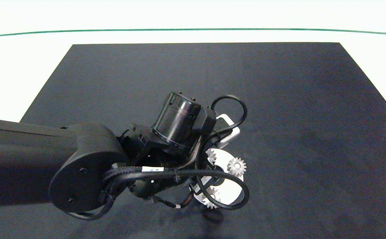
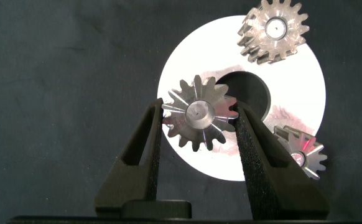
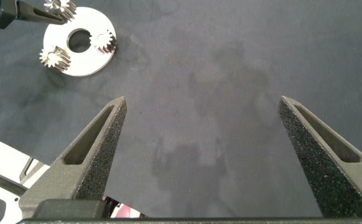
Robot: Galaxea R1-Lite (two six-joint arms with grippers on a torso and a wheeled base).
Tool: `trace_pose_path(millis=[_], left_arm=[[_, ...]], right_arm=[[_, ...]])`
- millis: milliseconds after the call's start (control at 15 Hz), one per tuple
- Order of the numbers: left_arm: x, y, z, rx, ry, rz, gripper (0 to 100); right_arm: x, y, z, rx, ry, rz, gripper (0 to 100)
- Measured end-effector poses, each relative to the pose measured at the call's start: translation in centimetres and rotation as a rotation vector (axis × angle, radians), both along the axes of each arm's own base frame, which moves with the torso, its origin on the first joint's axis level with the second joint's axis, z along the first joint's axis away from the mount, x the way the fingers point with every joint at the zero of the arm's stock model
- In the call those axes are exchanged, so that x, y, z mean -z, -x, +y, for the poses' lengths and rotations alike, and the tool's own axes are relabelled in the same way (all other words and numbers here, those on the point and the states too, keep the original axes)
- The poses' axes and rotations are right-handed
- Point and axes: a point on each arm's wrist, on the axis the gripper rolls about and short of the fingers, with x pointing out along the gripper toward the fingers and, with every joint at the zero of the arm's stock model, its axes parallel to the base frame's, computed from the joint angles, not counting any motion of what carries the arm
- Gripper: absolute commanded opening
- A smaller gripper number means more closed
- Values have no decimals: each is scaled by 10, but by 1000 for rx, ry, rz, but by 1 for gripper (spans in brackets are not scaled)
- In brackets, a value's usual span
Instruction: Install three planetary gears onto the carrier pins
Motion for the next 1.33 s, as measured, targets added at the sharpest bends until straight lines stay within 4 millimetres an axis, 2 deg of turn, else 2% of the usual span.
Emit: trace_pose_path(millis=[667,1333], left_arm=[[0,-9,10,-34,-15,4,7],[3,-9,9,-36,-19,8,7]], right_arm=[[1,0,0,-1,2,3,100],[0,0,0,-1,0,0,100]])
